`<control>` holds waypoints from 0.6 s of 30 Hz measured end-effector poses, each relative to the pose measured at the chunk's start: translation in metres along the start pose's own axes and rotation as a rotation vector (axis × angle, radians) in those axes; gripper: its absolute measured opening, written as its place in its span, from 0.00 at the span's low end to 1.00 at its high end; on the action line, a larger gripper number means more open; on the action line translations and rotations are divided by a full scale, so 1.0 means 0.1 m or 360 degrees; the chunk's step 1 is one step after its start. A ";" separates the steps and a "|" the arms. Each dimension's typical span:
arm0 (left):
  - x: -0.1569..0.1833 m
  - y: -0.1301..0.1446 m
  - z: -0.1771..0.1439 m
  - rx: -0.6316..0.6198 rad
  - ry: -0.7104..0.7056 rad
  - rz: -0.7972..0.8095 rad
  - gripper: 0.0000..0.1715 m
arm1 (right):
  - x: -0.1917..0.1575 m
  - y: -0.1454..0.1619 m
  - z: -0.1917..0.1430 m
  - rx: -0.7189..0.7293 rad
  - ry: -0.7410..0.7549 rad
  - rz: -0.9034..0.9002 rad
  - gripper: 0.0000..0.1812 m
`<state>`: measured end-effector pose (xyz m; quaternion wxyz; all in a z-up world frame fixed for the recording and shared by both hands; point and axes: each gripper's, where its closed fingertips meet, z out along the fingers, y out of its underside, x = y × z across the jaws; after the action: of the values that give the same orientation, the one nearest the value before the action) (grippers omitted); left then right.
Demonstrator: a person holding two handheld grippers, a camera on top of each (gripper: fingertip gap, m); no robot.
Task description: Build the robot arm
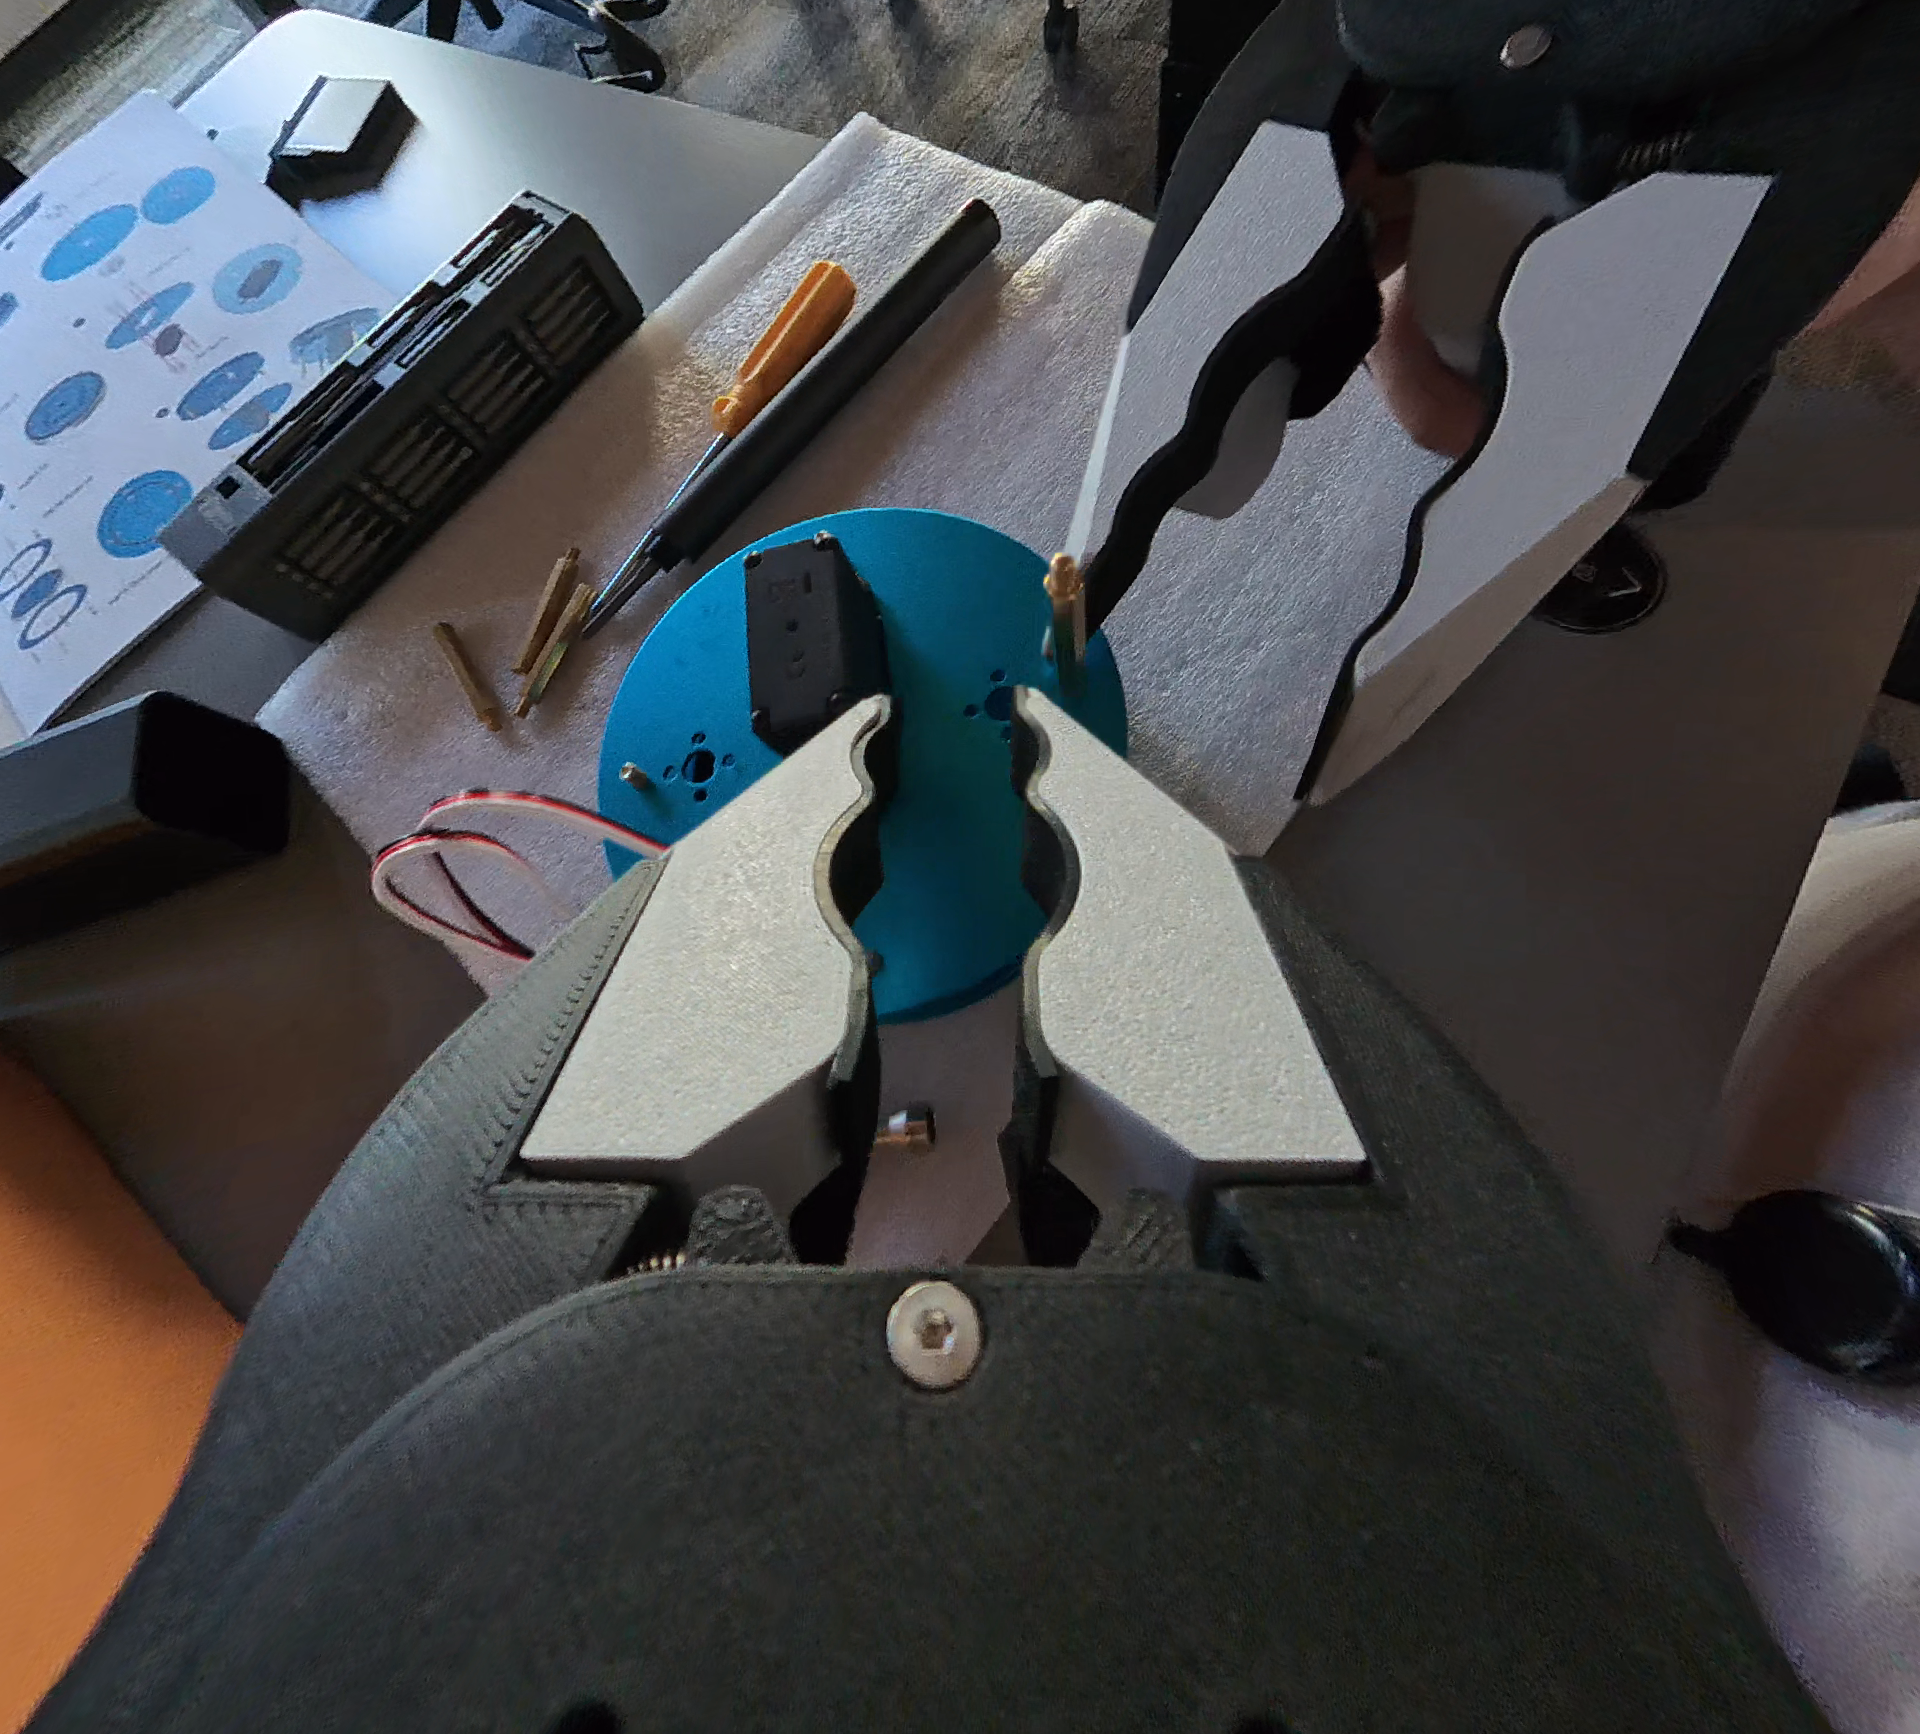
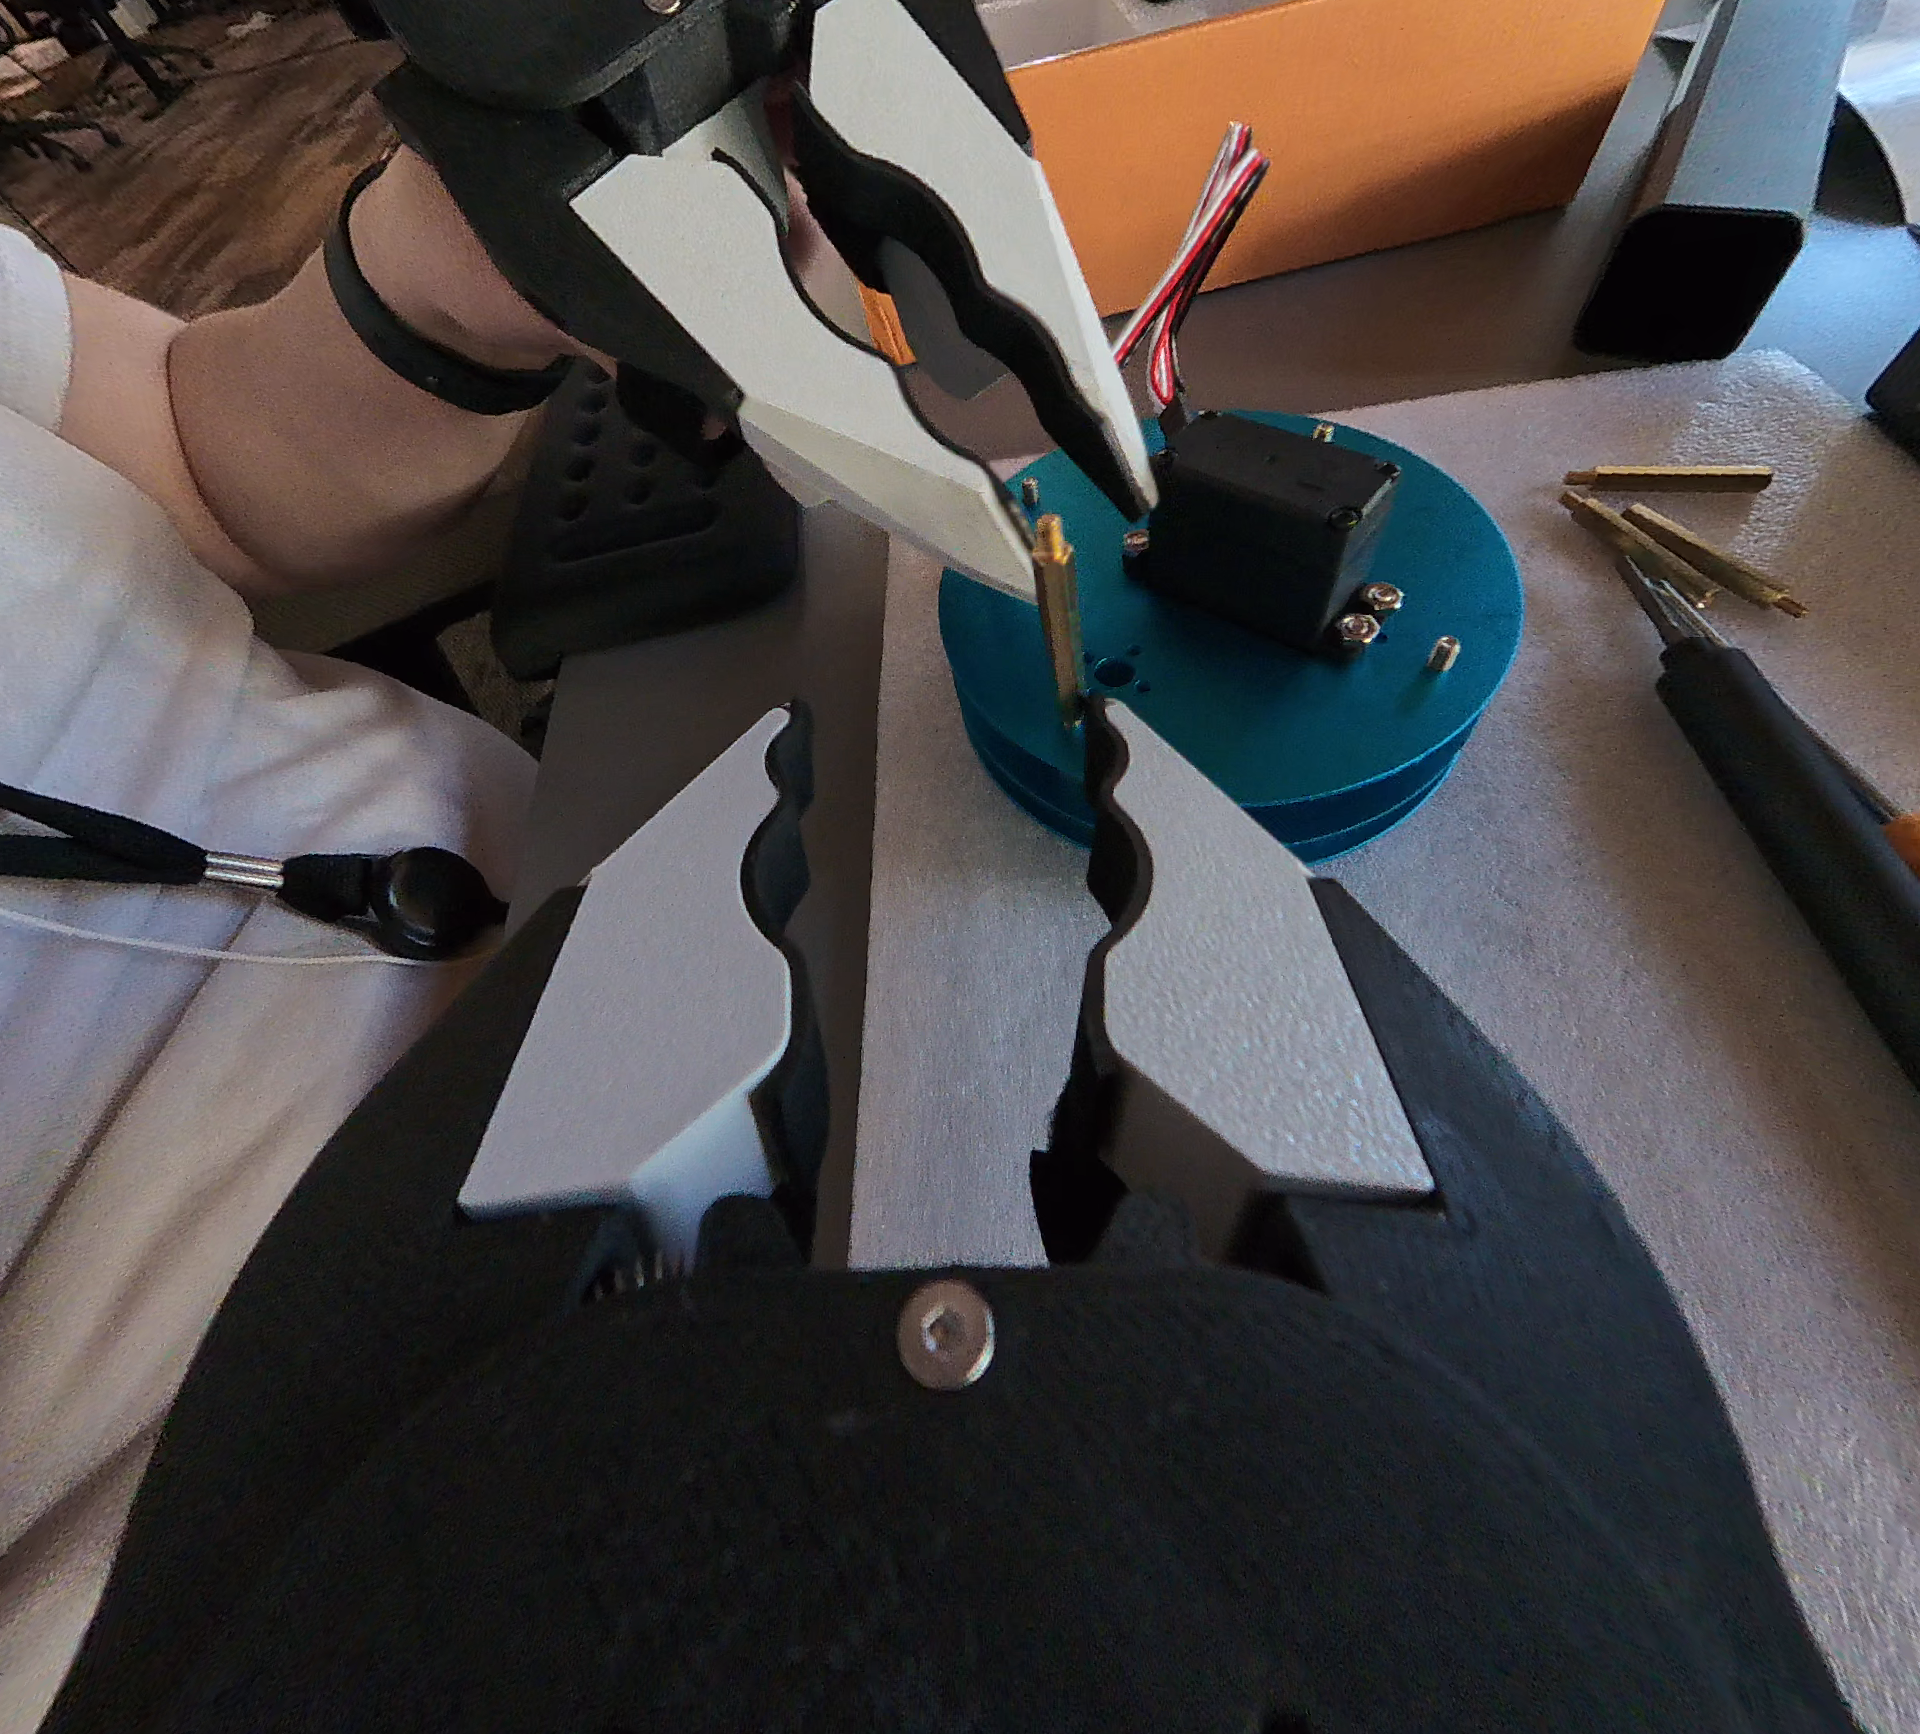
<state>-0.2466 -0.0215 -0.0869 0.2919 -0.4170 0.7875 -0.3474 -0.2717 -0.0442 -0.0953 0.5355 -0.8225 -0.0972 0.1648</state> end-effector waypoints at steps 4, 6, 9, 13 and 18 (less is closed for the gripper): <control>0.07 -0.05 -0.04 0.0054 0.0078 -0.0062 0.20 | 0.04 -0.10 0.00 0.0080 0.0020 -0.0004 0.30; 0.07 -0.08 -0.01 0.0063 0.0065 -0.0045 0.20 | 0.00 -0.11 0.04 0.0071 -0.0010 -0.0008 0.30; 0.02 -0.08 0.02 0.0051 0.0008 -0.0029 0.17 | -0.02 -0.05 0.03 0.0014 0.0003 -0.0031 0.30; 0.04 -0.09 -0.07 0.0077 0.0040 -0.0056 0.18 | 0.01 -0.05 -0.08 0.0034 0.0055 -0.0007 0.29; 0.06 -0.12 -0.03 0.0075 0.0008 -0.0015 0.27 | -0.03 -0.12 0.01 0.0040 0.0018 -0.0036 0.31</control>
<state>-0.2461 -0.0305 -0.0773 0.2980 -0.4128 0.7779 -0.3683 -0.2745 -0.0394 -0.0848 0.5483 -0.8155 -0.1013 0.1553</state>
